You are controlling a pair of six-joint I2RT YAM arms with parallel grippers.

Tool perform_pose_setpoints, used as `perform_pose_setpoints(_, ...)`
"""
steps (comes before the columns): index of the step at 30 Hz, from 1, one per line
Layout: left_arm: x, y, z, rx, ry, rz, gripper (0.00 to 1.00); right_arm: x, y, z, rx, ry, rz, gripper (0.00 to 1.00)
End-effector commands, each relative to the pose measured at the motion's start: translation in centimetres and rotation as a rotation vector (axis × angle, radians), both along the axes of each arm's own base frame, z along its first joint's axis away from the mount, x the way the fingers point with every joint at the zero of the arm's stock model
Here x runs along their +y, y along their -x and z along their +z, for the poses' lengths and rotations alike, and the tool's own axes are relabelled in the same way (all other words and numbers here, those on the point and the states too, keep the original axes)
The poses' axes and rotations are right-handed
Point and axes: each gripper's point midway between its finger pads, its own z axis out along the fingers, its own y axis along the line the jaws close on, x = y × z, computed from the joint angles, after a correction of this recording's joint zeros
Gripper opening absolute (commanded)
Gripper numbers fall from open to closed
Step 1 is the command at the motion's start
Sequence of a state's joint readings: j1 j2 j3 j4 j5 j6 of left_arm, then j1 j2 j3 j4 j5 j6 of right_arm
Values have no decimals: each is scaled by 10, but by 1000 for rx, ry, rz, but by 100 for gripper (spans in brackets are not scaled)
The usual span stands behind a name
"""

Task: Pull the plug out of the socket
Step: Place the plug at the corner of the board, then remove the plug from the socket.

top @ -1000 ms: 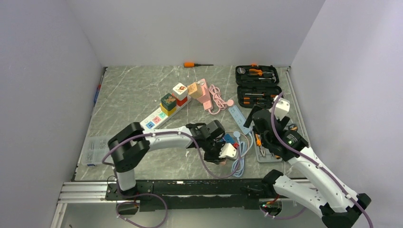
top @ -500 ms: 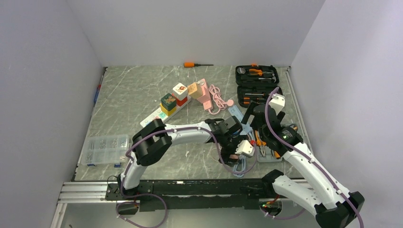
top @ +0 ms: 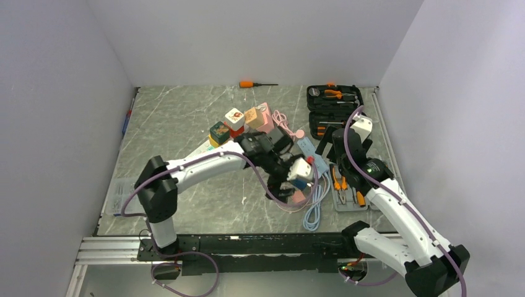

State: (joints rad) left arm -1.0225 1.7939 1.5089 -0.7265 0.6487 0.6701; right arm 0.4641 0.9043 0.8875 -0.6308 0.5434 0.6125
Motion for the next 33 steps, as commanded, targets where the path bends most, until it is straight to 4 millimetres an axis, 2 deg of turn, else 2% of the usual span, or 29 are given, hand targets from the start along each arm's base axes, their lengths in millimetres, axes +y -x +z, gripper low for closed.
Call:
perform_pose_setpoints(1, 19, -49, 44, 56, 30, 238, 99, 7, -18, 31, -82, -23, 13, 100)
perform_pose_setpoints(4, 48, -92, 66, 4, -16, 369, 99, 12, -25, 30, -81, -24, 21, 100)
perform_pose_setpoints(12, 161, -234, 115, -308, 101, 866, 99, 34, -58, 22, -66, -7, 71, 100)
perform_pose_setpoints(14, 179, -262, 117, -336, 112, 957, 100, 41, -68, 23, -75, -14, 85, 100)
perform_pose_setpoints(17, 191, -297, 95, -342, 63, 1023, 99, 53, -83, 21, -74, -22, 111, 100)
perform_pose_setpoints(21, 194, -329, 68, -368, 15, 1042, 99, 69, -100, 22, -92, -29, 166, 100)
perform_pose_setpoints(25, 187, -352, 61, -364, 20, 1055, 99, 81, -110, 17, -83, -14, 199, 100)
perform_pose_setpoints(29, 176, -357, 55, -316, 26, 1023, 99, 87, -111, 14, -83, -17, 220, 100)
perform_pose_setpoints(33, 174, -348, 38, -279, 7, 970, 99, 100, -114, 12, -100, -24, 280, 100)
